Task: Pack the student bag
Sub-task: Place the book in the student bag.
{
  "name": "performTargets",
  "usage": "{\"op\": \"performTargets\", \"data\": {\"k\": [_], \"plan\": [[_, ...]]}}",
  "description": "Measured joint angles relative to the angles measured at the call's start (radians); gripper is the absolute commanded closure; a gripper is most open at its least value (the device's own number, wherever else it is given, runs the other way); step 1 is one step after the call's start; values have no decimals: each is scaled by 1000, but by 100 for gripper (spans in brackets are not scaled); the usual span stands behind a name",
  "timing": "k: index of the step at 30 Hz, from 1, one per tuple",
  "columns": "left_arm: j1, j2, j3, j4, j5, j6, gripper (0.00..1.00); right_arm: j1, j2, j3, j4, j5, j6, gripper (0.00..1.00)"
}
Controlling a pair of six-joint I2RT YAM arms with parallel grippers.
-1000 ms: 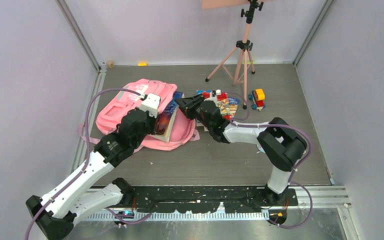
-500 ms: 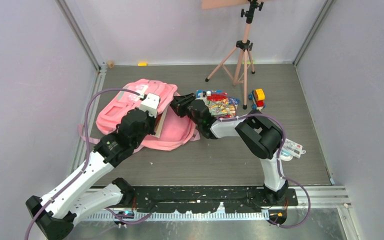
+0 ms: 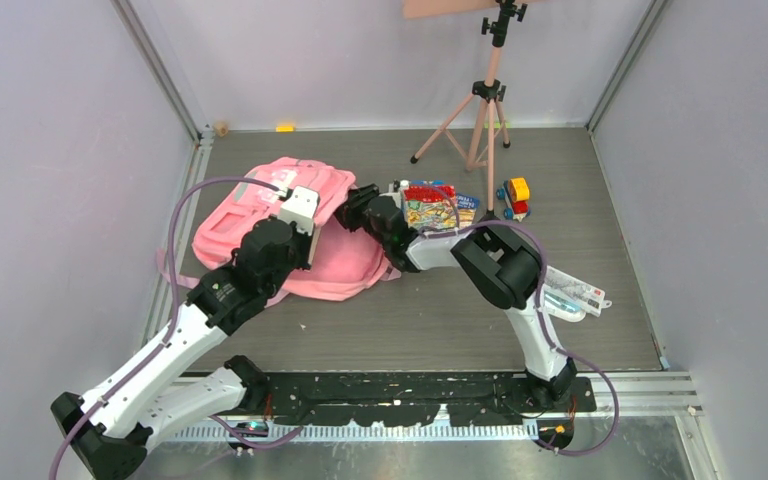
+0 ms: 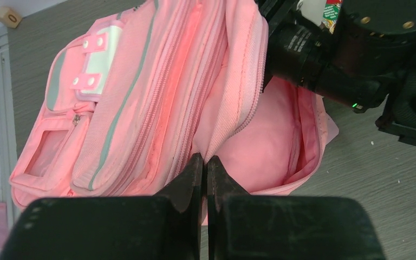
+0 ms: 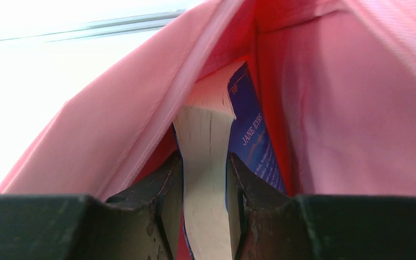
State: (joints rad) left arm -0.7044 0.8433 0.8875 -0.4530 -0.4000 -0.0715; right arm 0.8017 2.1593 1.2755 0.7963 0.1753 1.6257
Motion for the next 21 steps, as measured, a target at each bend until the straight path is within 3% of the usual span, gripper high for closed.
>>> {"op": "performTargets", "data": {"k": [10, 21], "plan": [[0, -21, -8, -2, 3, 0, 100, 7, 128, 98, -79, 12, -99, 99], [0, -21, -8, -3, 8, 0, 100, 42, 249, 337, -205, 53, -266, 96]]}}
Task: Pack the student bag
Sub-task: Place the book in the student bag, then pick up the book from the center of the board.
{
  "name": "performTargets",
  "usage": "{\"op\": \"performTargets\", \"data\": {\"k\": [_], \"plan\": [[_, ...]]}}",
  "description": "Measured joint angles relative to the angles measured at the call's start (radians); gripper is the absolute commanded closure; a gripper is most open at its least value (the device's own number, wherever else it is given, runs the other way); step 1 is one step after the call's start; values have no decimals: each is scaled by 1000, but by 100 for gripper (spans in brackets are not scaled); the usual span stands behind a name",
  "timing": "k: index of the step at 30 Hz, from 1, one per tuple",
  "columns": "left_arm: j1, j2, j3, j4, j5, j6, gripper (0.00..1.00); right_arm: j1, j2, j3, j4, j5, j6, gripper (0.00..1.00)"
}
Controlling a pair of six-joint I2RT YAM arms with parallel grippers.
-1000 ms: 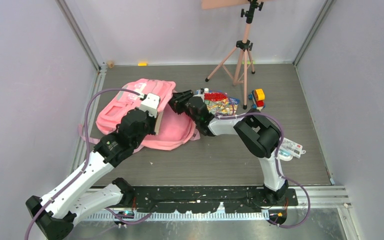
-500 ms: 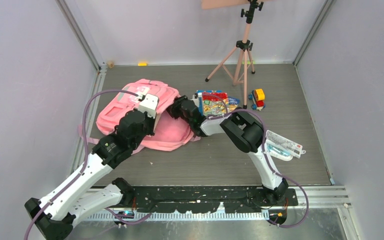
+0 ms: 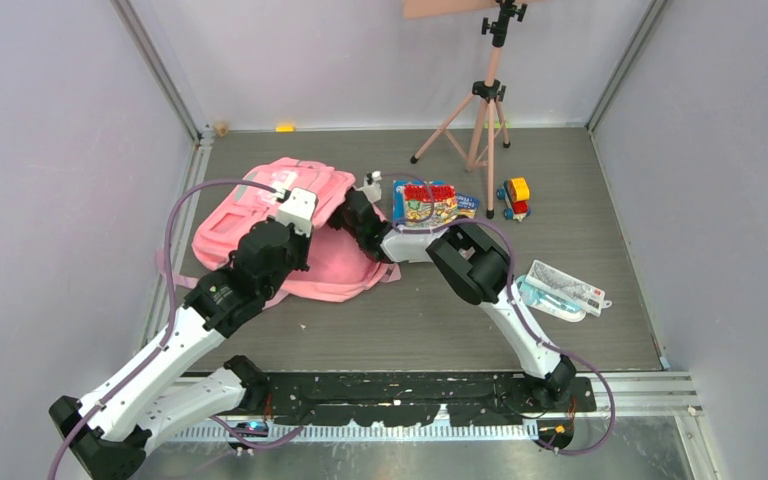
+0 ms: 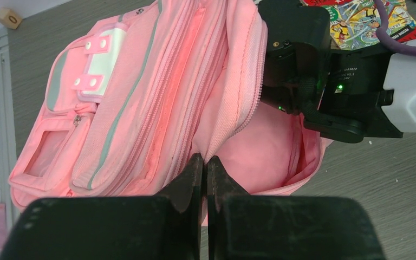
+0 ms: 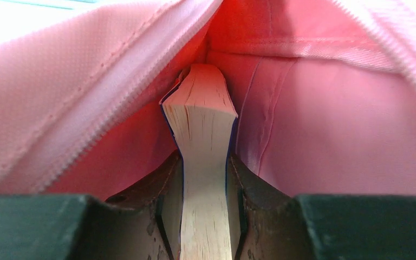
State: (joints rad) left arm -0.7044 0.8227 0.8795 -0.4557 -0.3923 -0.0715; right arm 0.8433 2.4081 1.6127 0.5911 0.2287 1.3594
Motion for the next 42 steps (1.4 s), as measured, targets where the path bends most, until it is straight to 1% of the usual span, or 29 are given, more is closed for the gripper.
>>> {"op": "performTargets", "data": {"k": [2, 4, 5, 6, 7, 8, 10, 13, 14, 15, 16, 17, 23, 27, 30, 33, 38, 40, 42], "plan": [[0, 0, 0, 0, 0, 0, 100, 8, 8, 21, -18, 13, -19, 89], [0, 0, 0, 0, 0, 0, 100, 13, 9, 31, -31, 24, -37, 72], [0, 0, 0, 0, 0, 0, 100, 14, 9, 32, -34, 28, -45, 68], [0, 0, 0, 0, 0, 0, 100, 14, 9, 32, -35, 31, -59, 59], [0, 0, 0, 0, 0, 0, 100, 14, 9, 32, -40, 32, -74, 55], [0, 0, 0, 1, 0, 0, 100, 15, 9, 32, -43, 34, -89, 46], [0, 0, 0, 1, 0, 0, 100, 15, 7, 24, -45, 36, -123, 40], [0, 0, 0, 1, 0, 0, 100, 18, -5, -16, -21, 37, -169, 34], [0, 0, 0, 1, 0, 0, 100, 20, -15, -37, -10, 38, -186, 30], [0, 0, 0, 1, 0, 0, 100, 24, -30, -60, -1, 40, -208, 24], [0, 0, 0, 1, -1, 0, 100, 27, -45, -76, 5, 44, -224, 8], [0, 0, 0, 1, -1, 0, 100, 34, -66, -100, 11, 49, -245, 4], [0, 1, 0, 3, -8, 2, 100, 90, -238, -288, 34, 97, -347, 3], [0, 1, 0, 3, -13, 4, 100, 122, -399, -475, 41, 121, -396, 2], [0, 1, 0, 3, -20, 7, 100, 127, -520, -566, 6, 129, -443, 1], [0, 1, 0, 3, -26, 9, 100, 125, -657, -613, -91, 141, -509, 0], [0, 5, 0, 4, -27, 12, 100, 102, -916, -626, -369, 197, -662, 0], [0, 6, 0, 4, -27, 17, 100, 63, -998, -626, -475, 192, -708, 0], [0, 10, 0, 6, -27, 21, 100, -29, -1067, -632, -570, 152, -740, 0]]}}
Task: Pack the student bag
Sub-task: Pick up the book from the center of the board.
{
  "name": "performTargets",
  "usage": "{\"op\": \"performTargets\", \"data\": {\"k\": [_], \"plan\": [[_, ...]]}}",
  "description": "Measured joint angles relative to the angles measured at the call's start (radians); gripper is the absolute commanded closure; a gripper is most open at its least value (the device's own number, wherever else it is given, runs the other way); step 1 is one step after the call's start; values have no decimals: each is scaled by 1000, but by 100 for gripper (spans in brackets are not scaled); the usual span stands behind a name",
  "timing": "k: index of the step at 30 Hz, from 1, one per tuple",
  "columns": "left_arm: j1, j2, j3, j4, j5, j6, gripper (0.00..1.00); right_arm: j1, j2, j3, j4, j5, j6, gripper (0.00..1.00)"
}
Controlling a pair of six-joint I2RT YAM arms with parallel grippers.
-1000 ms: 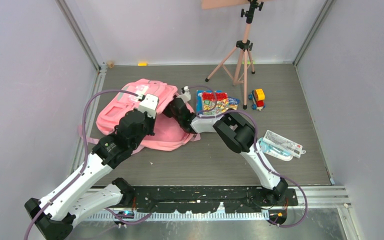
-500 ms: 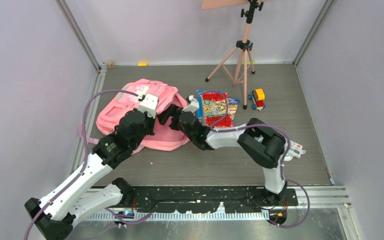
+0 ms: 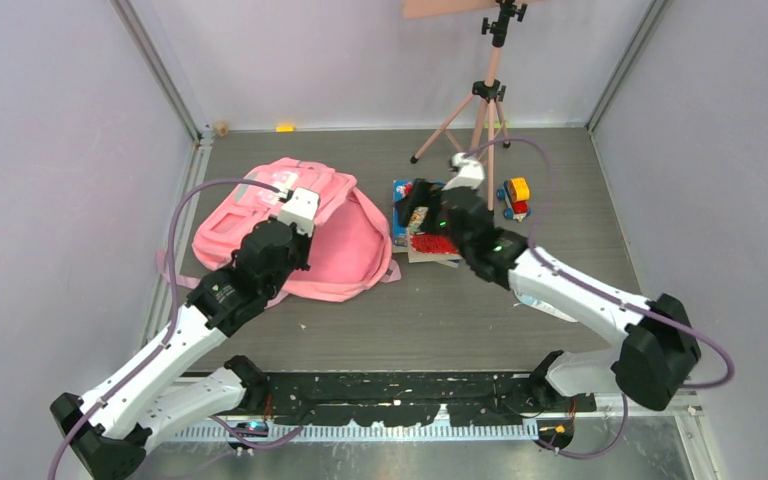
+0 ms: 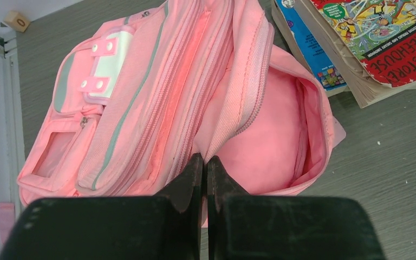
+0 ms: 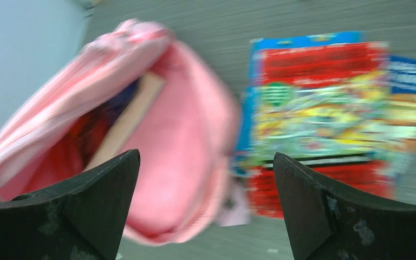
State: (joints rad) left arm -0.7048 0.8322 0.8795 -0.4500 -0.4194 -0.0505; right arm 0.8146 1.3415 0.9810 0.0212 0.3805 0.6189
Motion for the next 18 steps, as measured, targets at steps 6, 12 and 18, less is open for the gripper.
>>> {"op": "performTargets", "data": {"k": [6, 12, 18], "plan": [[0, 9, 0, 4, -1, 5, 100, -386, -136, -143, -153, -216, -38, 1], [-1, 11, 0, 5, -6, 6, 100, -605, -132, -241, -209, -510, -34, 6], [-1, 12, 0, 5, -7, 6, 100, -711, -26, -318, -97, -756, 34, 13]]}}
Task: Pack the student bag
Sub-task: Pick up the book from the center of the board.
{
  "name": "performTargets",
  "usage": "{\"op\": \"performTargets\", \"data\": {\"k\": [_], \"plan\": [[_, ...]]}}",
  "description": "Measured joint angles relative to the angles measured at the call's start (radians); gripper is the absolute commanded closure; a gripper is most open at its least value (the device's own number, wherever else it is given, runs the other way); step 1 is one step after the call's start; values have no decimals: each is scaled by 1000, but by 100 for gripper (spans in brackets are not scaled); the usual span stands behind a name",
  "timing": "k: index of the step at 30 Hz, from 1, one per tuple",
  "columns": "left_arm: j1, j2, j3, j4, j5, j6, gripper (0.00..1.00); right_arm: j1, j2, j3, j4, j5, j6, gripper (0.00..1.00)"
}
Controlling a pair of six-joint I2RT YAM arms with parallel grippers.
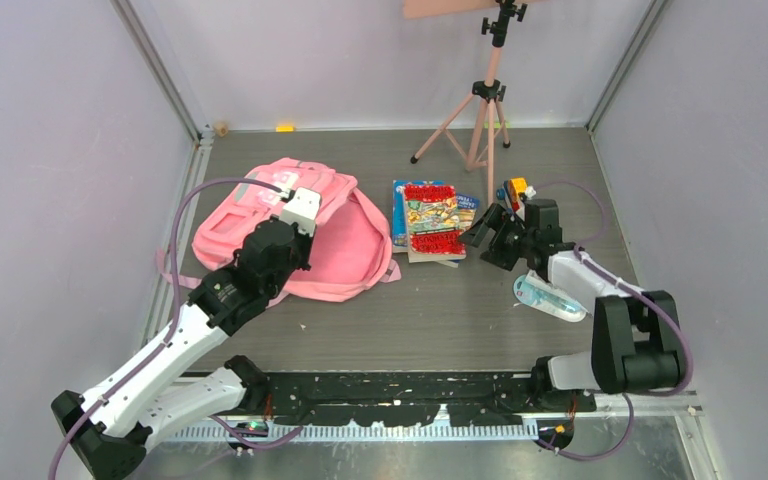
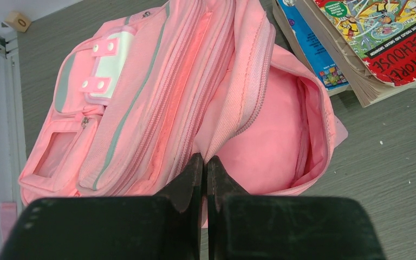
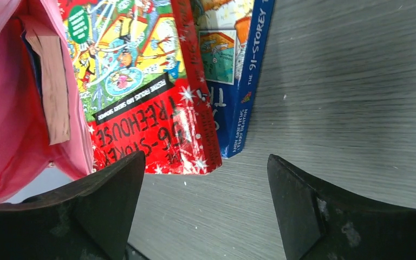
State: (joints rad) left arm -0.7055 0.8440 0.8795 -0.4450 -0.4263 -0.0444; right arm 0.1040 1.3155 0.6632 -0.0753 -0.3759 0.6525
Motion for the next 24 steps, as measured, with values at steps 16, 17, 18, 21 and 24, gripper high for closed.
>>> {"op": "performTargets", "data": {"k": [16, 17, 18, 21, 24], "plan": [[0, 0, 0, 0, -1, 0, 100, -27, 317, -79, 446, -247, 250, 33], [0, 0, 0, 0, -1, 0, 100, -30, 329, -83, 474, -256, 273, 35], [0, 0, 0, 0, -1, 0, 100, -32, 340, -86, 502, -262, 293, 35], [0, 0, 0, 0, -1, 0, 100, -33, 356, -97, 559, -266, 340, 39], [0, 0, 0, 0, -1, 1, 100, -33, 356, -109, 592, -267, 377, 42]]}}
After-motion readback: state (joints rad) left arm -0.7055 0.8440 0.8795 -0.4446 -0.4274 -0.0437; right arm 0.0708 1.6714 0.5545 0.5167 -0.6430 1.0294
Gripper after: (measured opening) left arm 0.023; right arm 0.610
